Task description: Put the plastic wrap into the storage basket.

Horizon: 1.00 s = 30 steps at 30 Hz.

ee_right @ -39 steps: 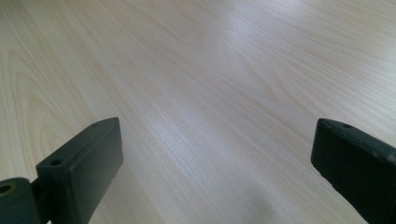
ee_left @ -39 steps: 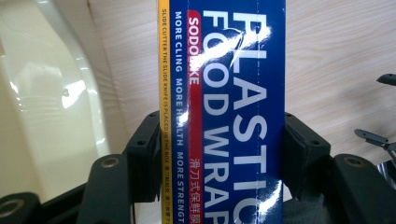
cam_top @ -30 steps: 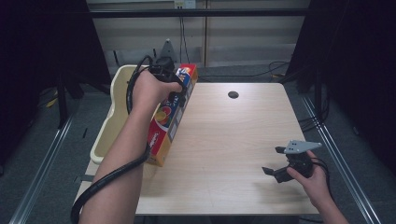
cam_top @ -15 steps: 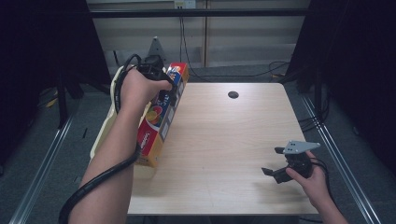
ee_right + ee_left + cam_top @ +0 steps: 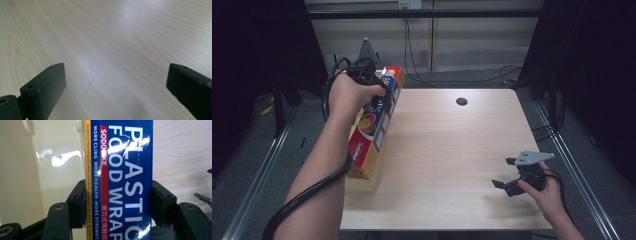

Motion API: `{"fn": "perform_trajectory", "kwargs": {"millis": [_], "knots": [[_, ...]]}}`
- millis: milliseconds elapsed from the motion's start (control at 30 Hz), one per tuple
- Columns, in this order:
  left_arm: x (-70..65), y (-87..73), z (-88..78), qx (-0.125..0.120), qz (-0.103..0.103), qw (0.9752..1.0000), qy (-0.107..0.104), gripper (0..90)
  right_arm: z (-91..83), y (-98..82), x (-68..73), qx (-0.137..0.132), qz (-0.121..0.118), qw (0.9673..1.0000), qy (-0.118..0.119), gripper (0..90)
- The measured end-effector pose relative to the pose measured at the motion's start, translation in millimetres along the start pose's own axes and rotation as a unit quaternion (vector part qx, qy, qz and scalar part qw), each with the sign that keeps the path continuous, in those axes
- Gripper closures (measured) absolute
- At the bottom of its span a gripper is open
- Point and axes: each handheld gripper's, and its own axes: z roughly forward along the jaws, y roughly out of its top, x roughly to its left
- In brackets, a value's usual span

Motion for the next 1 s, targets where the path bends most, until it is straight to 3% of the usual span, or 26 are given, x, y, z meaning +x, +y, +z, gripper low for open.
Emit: {"fn": "perform_trajectory", "kwargs": {"millis": [633, 1000], "knots": [[26.3, -7.0, -6.4, -0.001, -0.026, 0.9996, 0.013, 41.0, 1.1, -0.1, 0.2, 0.002, -0.001, 1.0, 0.0, 2.7], [34.2, -11.2, -8.0, -0.003, -0.039, 0.999, 0.019, 41.0, 1.8, 0.0, 1.0, 0.003, -0.001, 1.0, 0.002, 2.7]]}}
